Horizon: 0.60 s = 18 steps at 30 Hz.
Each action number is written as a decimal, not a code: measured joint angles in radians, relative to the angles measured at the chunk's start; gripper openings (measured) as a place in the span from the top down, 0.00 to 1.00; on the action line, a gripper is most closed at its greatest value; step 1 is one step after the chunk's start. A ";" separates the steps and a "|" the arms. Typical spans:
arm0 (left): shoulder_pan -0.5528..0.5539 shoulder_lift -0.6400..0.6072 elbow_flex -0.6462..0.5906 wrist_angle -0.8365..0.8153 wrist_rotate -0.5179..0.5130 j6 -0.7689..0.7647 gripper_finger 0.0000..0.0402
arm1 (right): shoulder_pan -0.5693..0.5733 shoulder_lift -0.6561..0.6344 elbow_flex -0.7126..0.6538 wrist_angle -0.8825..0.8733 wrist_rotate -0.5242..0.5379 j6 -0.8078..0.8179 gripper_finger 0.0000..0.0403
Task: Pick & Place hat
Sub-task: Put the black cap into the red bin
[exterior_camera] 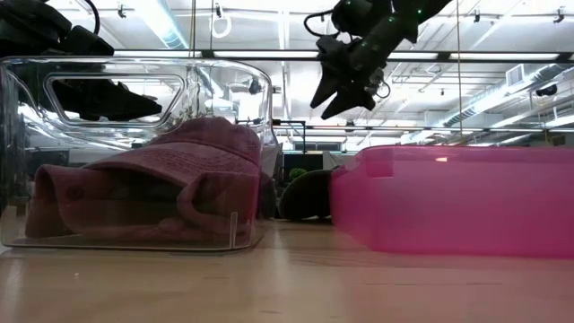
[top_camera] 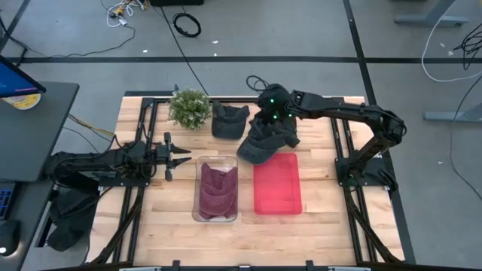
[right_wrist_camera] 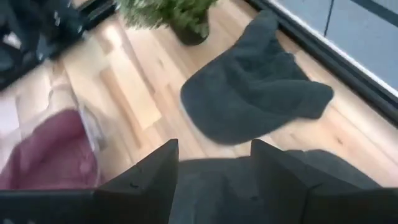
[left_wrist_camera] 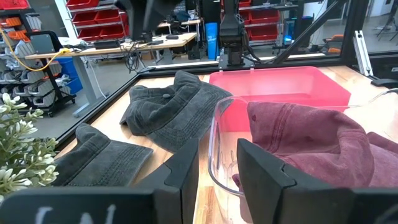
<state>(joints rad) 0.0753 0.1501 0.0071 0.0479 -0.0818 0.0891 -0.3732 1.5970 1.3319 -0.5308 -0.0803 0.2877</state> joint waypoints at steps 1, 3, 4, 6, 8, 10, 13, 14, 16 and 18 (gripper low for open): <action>0.000 0.000 0.000 0.000 0.000 0.000 0.71 | 0.005 0.000 0.000 -0.022 -0.001 -0.002 0.49; 0.000 0.000 0.000 0.000 0.000 0.000 0.71 | 0.013 0.000 0.000 -0.075 -0.001 0.004 0.49; 0.000 0.000 0.000 0.000 0.000 0.000 0.71 | 0.017 0.000 0.000 -0.096 0.000 0.012 0.49; 0.000 0.000 0.000 0.000 0.000 0.000 0.71 | 0.025 0.000 0.000 -0.138 0.000 0.021 0.49; 0.000 0.000 0.000 0.000 0.000 0.000 0.71 | 0.034 0.000 0.000 -0.162 0.001 0.008 0.49; 0.000 0.000 0.000 0.000 0.000 0.000 0.71 | 0.046 0.000 -0.002 -0.162 0.013 -0.037 0.49; 0.000 0.000 0.000 0.000 0.000 0.000 0.71 | 0.067 -0.002 -0.040 -0.132 0.020 -0.136 0.49; 0.000 0.000 0.000 0.000 0.000 0.000 0.71 | 0.074 -0.001 -0.056 -0.115 0.021 -0.169 0.49; 0.000 0.000 0.000 0.000 0.000 0.000 0.71 | 0.086 -0.001 -0.100 -0.049 0.021 -0.213 0.49; 0.000 0.000 0.000 0.000 0.000 0.000 0.71 | 0.098 -0.001 -0.153 0.034 0.021 -0.214 0.49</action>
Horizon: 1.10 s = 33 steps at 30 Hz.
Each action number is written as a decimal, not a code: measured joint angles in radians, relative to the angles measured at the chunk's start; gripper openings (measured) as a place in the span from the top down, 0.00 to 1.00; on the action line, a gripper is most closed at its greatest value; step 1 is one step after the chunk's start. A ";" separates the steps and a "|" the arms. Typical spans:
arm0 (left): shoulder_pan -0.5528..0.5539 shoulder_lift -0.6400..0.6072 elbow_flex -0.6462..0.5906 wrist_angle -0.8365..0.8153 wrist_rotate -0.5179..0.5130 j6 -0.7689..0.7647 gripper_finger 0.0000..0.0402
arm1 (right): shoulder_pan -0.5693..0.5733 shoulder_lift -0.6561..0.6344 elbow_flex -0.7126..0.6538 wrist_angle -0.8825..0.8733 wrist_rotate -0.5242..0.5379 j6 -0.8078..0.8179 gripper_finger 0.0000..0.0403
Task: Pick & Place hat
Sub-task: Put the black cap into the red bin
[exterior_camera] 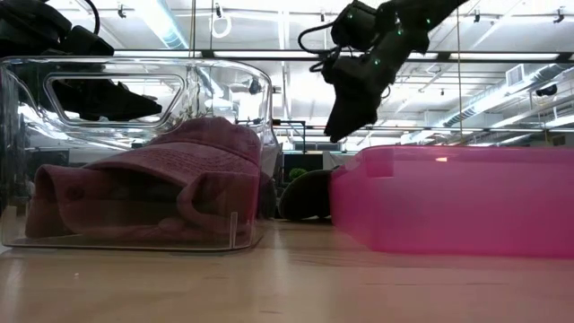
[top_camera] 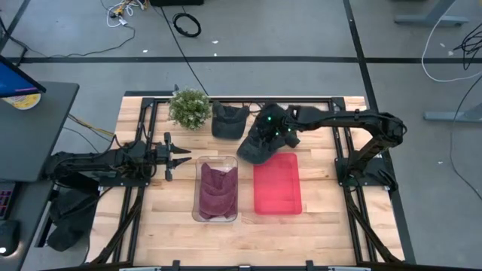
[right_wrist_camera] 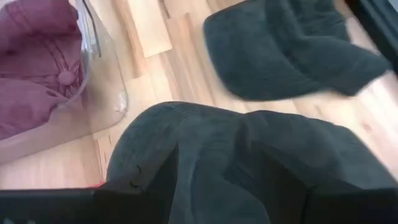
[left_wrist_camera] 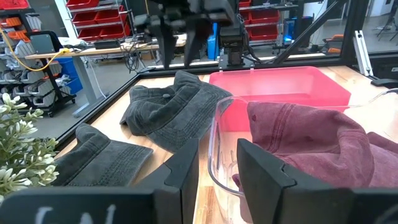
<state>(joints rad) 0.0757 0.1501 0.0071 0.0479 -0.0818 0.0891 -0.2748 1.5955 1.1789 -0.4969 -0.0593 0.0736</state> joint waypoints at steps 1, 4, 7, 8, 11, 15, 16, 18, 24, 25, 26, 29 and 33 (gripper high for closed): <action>0.000 0.000 0.000 0.000 0.000 0.000 0.71 | 0.005 0.000 -0.024 0.038 0.000 0.010 0.49; 0.000 0.000 0.000 0.000 0.000 0.000 0.71 | 0.010 0.000 -0.069 0.130 -0.001 0.046 0.49; 0.000 0.000 0.000 0.000 0.000 0.000 0.71 | 0.000 0.000 -0.079 0.135 0.002 0.076 0.49; 0.000 0.000 0.000 0.000 0.000 0.000 0.71 | -0.005 0.000 -0.079 0.131 0.011 0.086 0.49; 0.000 0.000 0.000 0.000 0.000 0.000 0.71 | -0.023 0.000 -0.079 0.089 0.047 0.119 0.49; 0.000 0.000 0.000 0.000 0.000 0.000 0.71 | -0.038 0.008 -0.079 0.045 0.051 0.128 0.49; 0.000 0.000 0.000 0.000 0.000 0.000 0.71 | -0.038 0.008 -0.079 0.027 0.051 0.128 0.49; 0.000 0.000 0.000 0.000 0.000 0.000 0.71 | -0.037 0.010 -0.079 0.024 0.050 0.126 0.49; 0.000 0.000 0.000 0.000 0.000 0.000 0.71 | -0.036 0.044 -0.079 0.005 0.038 0.115 0.49; 0.000 0.000 0.000 0.000 0.000 0.000 0.71 | -0.036 0.054 -0.079 0.000 0.032 0.108 0.49; 0.000 0.000 0.000 0.000 0.000 0.000 0.71 | -0.036 0.063 -0.079 0.005 0.019 0.100 0.49; 0.000 0.000 0.000 0.000 0.000 0.000 0.71 | -0.036 0.079 -0.079 0.008 -0.010 0.083 0.49; 0.000 0.000 0.000 0.000 0.000 0.000 0.71 | -0.036 0.084 -0.079 0.023 -0.013 0.075 0.49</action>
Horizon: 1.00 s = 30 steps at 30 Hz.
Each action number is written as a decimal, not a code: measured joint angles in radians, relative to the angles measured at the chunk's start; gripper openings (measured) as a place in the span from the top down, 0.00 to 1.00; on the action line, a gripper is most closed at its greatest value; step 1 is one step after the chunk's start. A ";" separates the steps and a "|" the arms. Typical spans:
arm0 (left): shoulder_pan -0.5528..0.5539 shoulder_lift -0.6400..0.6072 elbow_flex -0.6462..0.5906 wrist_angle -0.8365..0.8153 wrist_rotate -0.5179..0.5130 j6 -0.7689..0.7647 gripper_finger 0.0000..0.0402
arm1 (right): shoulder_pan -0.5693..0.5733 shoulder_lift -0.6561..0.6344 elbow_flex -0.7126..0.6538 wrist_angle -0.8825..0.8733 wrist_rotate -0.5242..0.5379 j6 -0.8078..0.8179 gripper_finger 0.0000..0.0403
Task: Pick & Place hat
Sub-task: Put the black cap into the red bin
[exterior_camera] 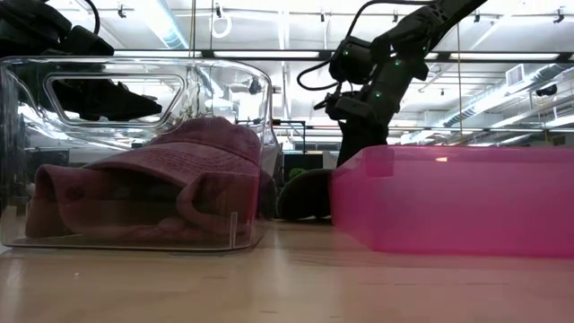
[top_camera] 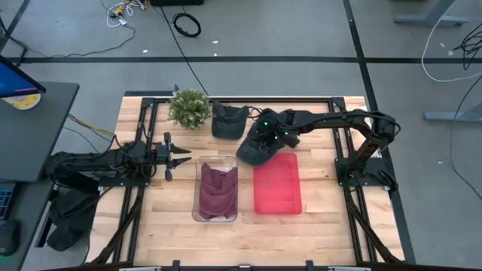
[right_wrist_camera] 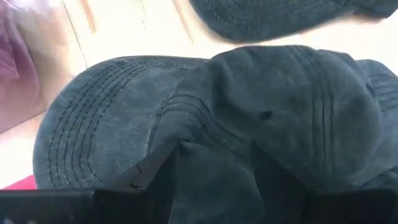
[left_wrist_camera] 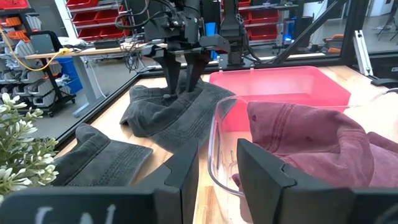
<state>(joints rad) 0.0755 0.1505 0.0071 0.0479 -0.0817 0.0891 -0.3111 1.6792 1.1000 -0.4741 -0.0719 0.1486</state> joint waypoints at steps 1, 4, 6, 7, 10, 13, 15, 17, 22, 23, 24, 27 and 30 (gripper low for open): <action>0.000 0.000 0.000 0.000 0.000 0.000 0.71 | 0.000 0.000 0.000 0.007 0.000 0.000 0.49; 0.000 0.000 0.000 0.000 0.000 0.000 0.71 | 0.000 -0.004 0.000 0.020 0.000 0.000 0.49; 0.000 0.000 0.000 0.000 0.000 0.000 0.71 | 0.000 -0.004 0.000 0.035 0.000 0.000 0.49; 0.000 0.000 0.000 0.000 0.000 0.000 0.71 | 0.000 -0.004 0.000 0.037 0.000 0.000 0.49; 0.000 0.000 0.000 0.000 0.000 0.000 0.71 | 0.000 -0.004 0.000 0.041 0.000 0.000 0.49; 0.000 0.000 0.000 0.000 0.000 0.000 0.71 | 0.000 -0.004 0.000 0.049 -0.004 0.000 0.49; 0.000 0.000 0.000 0.000 0.000 0.000 0.71 | 0.000 -0.004 0.000 0.063 -0.019 0.000 0.49; 0.000 0.000 0.000 0.000 0.000 0.000 0.71 | 0.000 -0.004 0.000 0.087 -0.041 -0.001 0.49; 0.000 0.000 0.000 0.000 0.000 0.000 0.71 | 0.003 0.001 0.000 0.095 -0.061 -0.009 0.49; 0.000 0.000 0.000 0.000 0.000 0.000 0.71 | 0.003 0.006 0.000 0.091 -0.061 -0.009 0.49; 0.000 0.000 0.000 0.000 0.000 0.000 0.71 | 0.003 0.013 0.000 0.081 -0.061 -0.010 0.49; 0.000 0.000 0.000 0.000 0.000 0.000 0.71 | 0.003 0.032 0.000 0.076 -0.068 -0.013 0.49; 0.000 0.000 0.000 0.000 0.000 0.001 0.71 | 0.003 0.040 0.000 0.080 -0.080 -0.031 0.49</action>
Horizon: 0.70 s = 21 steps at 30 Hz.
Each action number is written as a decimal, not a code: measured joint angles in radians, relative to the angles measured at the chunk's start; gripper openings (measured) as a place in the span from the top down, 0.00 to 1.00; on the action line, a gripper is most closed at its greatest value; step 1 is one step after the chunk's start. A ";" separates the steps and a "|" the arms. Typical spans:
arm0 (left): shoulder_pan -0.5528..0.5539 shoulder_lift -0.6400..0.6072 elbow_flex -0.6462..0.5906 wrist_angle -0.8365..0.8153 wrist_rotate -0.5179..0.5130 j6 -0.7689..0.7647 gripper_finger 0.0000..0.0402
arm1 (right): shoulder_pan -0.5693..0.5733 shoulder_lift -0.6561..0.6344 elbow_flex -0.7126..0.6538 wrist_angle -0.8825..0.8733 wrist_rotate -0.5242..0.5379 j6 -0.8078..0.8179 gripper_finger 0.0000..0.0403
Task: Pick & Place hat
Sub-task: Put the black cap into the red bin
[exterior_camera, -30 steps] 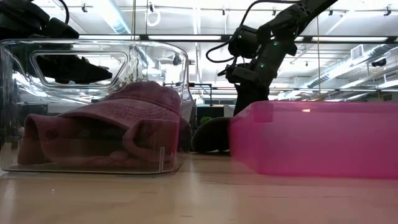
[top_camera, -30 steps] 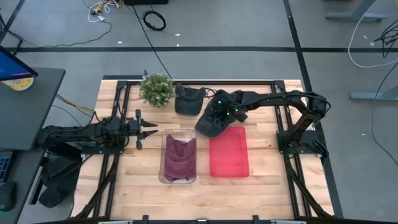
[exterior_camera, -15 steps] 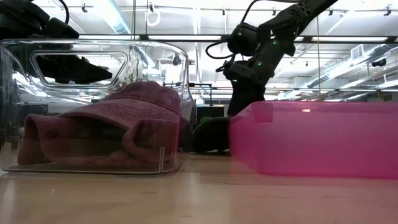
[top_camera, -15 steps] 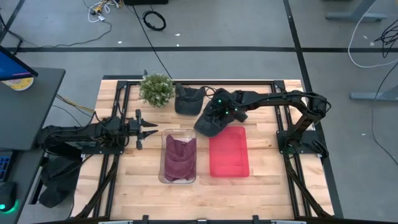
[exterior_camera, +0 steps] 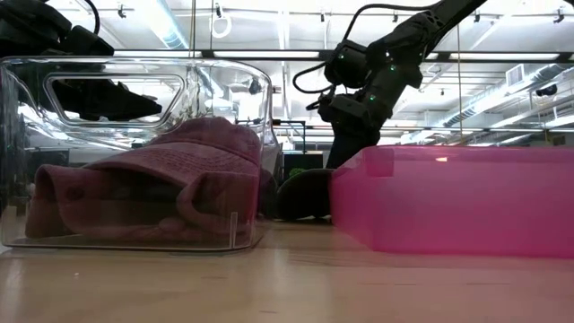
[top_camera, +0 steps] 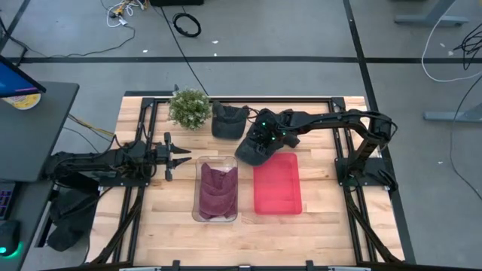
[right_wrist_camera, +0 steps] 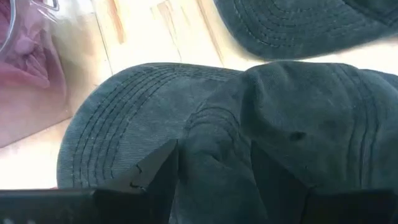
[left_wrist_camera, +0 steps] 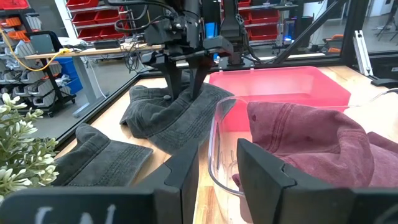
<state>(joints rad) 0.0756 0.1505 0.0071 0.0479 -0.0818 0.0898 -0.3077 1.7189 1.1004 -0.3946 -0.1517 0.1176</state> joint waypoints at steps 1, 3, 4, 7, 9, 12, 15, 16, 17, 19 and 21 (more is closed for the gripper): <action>0.000 0.000 0.000 0.000 0.000 0.000 0.71 | 0.000 0.002 0.000 0.000 -0.001 -0.002 0.49; 0.000 0.000 0.000 0.000 0.000 0.000 0.71 | 0.000 0.002 0.000 0.002 0.001 -0.003 0.51; 0.000 0.000 0.000 0.000 0.000 0.000 0.71 | 0.000 0.002 0.000 0.003 0.001 -0.005 0.52; 0.000 0.000 0.000 0.000 0.000 0.000 0.71 | 0.000 0.002 0.000 0.003 0.000 -0.029 0.62; 0.000 0.000 0.000 0.000 0.000 0.000 0.71 | 0.000 0.002 0.000 -0.005 -0.003 -0.045 0.72; 0.000 0.000 0.000 0.000 0.000 0.000 0.71 | 0.000 0.002 0.001 -0.016 -0.005 -0.052 0.91; 0.000 0.000 0.000 0.000 0.000 0.000 0.71 | 0.000 0.002 0.001 -0.016 -0.016 -0.090 0.97; 0.000 0.000 0.000 0.000 0.000 0.000 0.71 | 0.000 0.001 0.001 -0.017 -0.018 -0.101 0.96; 0.000 0.000 0.000 0.000 0.000 0.000 0.71 | 0.000 -0.003 0.001 -0.020 -0.019 -0.115 0.96; 0.000 0.000 0.000 0.000 0.000 0.000 0.71 | 0.000 -0.018 0.001 -0.030 -0.018 -0.137 0.98; 0.000 0.000 0.000 0.000 0.000 0.000 0.71 | 0.000 -0.043 0.000 -0.033 -0.018 -0.154 0.99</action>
<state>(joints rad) 0.0755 0.1505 0.0071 0.0479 -0.0818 0.0898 -0.3077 1.6755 1.1007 -0.4274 -0.1693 -0.0362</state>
